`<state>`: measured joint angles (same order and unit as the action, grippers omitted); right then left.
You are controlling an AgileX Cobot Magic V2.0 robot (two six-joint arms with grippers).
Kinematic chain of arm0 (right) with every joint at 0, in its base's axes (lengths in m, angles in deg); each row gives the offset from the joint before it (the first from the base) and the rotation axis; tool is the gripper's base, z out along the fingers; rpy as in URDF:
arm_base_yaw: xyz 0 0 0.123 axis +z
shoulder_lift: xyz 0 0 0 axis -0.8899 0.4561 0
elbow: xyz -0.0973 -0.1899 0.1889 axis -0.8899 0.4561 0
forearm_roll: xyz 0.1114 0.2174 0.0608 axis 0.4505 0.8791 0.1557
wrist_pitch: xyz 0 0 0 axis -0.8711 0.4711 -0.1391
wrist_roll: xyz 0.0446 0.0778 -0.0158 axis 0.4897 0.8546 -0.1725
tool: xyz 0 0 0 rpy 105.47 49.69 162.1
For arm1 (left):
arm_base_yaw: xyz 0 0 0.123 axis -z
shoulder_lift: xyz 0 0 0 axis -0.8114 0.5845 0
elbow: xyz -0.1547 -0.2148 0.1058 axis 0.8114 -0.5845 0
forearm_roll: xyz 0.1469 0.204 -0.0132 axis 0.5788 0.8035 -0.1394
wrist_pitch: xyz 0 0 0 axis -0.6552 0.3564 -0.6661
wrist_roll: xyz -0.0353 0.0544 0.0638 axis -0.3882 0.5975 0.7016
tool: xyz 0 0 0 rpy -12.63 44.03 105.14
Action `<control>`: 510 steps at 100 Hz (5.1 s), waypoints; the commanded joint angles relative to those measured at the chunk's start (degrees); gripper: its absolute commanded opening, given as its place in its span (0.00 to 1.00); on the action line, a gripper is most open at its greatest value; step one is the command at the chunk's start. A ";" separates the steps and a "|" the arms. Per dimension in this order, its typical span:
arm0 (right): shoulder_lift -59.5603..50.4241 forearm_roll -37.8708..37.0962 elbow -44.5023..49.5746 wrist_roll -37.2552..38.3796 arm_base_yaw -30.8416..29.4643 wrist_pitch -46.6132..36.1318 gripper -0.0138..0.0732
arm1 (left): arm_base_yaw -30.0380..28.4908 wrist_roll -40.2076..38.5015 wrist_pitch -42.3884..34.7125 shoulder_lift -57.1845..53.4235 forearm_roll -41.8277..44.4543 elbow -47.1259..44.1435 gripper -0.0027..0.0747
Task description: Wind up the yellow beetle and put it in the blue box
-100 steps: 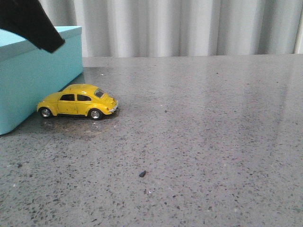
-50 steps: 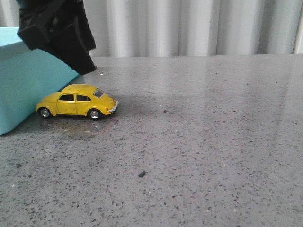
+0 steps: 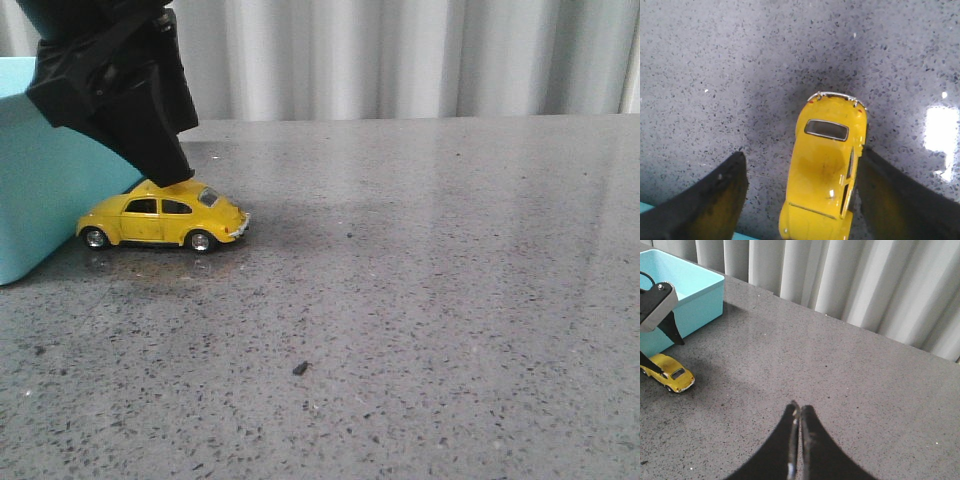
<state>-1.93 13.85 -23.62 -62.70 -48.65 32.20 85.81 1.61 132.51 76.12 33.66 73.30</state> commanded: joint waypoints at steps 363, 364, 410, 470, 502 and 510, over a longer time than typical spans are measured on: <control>-12.73 -3.03 11.74 -3.02 0.09 -11.69 0.11 | -26.73 -20.02 -11.35 -23.39 -29.90 -4.73 0.09; -13.25 -3.03 12.19 -3.18 0.09 -12.11 0.11 | -26.75 -20.02 -11.62 -24.47 -30.07 -5.26 0.09; -31.19 -4.28 30.28 -3.47 -0.01 -20.54 0.11 | -21.23 -20.02 -27.45 -68.08 -32.51 -47.07 0.02; -29.60 -5.28 33.82 -3.47 -0.01 -31.78 0.11 | -21.35 -20.02 -25.61 -78.21 -51.97 -55.17 0.01; -29.60 -5.28 33.82 -3.47 -0.01 -31.41 0.11 | -21.35 -20.02 -25.61 -78.21 -55.19 -55.17 0.01; -29.60 -5.28 33.82 -3.47 -0.01 -30.35 0.11 | -21.35 -20.02 -25.61 -78.21 -55.19 -55.29 0.01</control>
<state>-33.04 8.93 11.46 -65.59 -48.65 5.06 64.20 -17.92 109.15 -2.69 -19.09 16.67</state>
